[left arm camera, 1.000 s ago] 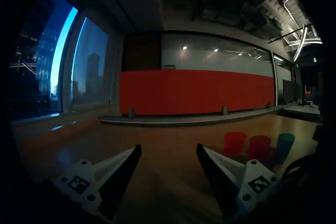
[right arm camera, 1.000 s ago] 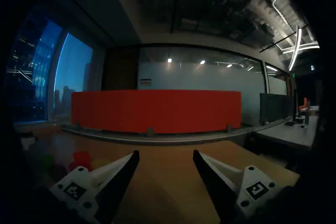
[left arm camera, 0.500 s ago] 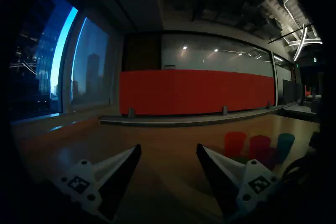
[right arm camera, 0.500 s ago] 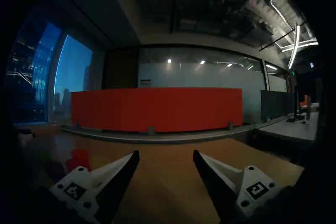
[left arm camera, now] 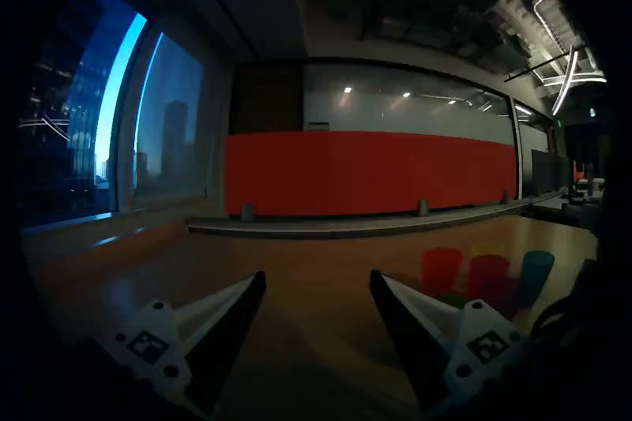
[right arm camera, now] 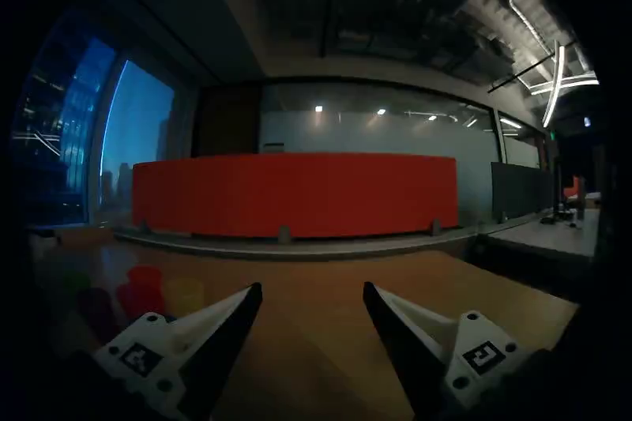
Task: Pour water
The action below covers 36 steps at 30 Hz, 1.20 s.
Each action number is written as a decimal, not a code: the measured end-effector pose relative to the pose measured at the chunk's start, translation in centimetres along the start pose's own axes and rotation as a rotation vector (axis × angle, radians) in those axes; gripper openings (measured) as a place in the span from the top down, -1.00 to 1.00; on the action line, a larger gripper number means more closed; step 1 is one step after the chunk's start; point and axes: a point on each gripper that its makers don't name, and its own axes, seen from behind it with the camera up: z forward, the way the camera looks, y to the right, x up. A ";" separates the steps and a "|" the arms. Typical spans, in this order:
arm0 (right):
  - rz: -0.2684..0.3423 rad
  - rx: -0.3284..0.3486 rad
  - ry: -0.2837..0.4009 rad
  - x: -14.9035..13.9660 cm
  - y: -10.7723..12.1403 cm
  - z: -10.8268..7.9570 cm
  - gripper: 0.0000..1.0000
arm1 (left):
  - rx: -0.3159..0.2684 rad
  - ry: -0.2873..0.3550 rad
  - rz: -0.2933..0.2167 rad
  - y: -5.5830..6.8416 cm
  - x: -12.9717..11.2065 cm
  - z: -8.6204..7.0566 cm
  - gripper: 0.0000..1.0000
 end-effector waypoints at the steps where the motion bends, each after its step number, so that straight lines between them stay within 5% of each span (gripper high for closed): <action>1: 0.001 -0.001 -0.002 -0.1 0.0 0.0 -0.98 | 0.000 0.000 0.000 0.0 0.0 0.0 -0.95; 36: -0.009 0.000 -0.033 -1.2 0.0 0.0 -0.98 | 0.000 0.000 0.000 0.1 0.0 -0.1 -0.95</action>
